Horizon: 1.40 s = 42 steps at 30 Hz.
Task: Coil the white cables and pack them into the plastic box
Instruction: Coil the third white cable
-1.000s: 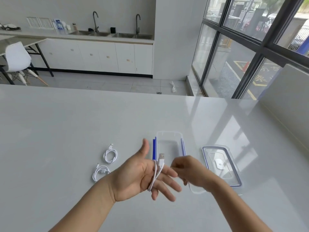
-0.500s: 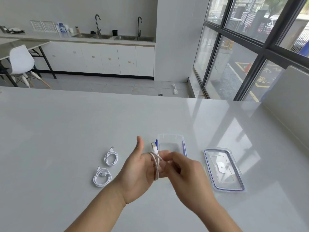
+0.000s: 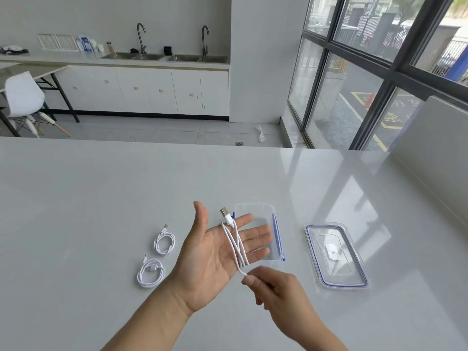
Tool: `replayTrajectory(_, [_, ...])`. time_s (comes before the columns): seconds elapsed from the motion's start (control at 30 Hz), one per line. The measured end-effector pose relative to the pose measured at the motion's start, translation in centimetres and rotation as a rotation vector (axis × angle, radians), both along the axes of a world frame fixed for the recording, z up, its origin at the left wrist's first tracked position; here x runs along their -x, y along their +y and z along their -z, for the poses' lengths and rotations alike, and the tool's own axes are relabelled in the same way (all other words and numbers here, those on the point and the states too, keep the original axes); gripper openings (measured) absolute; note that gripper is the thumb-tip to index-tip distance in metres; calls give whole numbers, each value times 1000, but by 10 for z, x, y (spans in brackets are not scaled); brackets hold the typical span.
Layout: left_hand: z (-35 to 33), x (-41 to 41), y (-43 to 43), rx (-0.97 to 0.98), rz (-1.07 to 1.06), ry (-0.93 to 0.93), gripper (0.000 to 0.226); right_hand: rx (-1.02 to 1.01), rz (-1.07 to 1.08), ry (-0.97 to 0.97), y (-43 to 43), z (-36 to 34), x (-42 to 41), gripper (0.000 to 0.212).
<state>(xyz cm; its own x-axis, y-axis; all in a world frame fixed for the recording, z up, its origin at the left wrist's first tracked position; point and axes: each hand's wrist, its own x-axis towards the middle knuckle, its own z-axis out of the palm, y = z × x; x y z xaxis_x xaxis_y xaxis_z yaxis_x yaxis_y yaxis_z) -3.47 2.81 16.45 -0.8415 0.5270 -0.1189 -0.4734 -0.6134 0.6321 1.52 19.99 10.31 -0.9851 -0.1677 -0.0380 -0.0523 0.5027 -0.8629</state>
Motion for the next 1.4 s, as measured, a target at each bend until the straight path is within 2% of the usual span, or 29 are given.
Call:
replayTrajectory(0.17, [-4,0,-4,-36,55,-8,113,-135,-7,-31,21,-4,33,26])
replayTrajectory(0.27, [-5,0,-8,-44,178,-14,119,-291,-43,46,33,-25,54,36])
replayTrajectory(0.4, [2,-2,-8,172,361,13,120,-405,-139,63,33,-63,77,15])
replayTrajectory(0.53, [5,-5,-7,422,491,64,121,-470,-291,14,15,-94,82,18])
replayTrajectory(0.63, [10,-5,-7,520,449,74,114,-485,-299,-37,3,-108,74,23])
replayTrajectory(0.7, [16,-3,-7,527,368,66,108,-501,-238,-4,-3,-113,66,24])
replayTrajectory(0.8, [23,0,-5,464,275,20,106,-565,-92,147,-9,-112,47,21])
replayTrajectory(0.87, [26,0,-2,376,237,-11,105,-573,5,342,-10,-106,34,13])
replayTrajectory(0.97, [23,0,2,144,184,-74,105,-443,80,536,-10,-90,19,8])
replayTrajectory(1.03, [18,1,4,23,132,-128,105,-353,104,548,-10,-75,11,2])
replayTrajectory(1.13, [13,3,5,-19,25,-203,107,-265,124,477,-8,-50,-1,2])
replayTrajectory(1.27, [6,4,8,-96,-54,-227,105,-182,148,420,-5,-26,-12,10])
replayTrajectory(1.4, [3,5,9,-145,-52,-215,97,-146,57,380,-2,-9,-14,19])
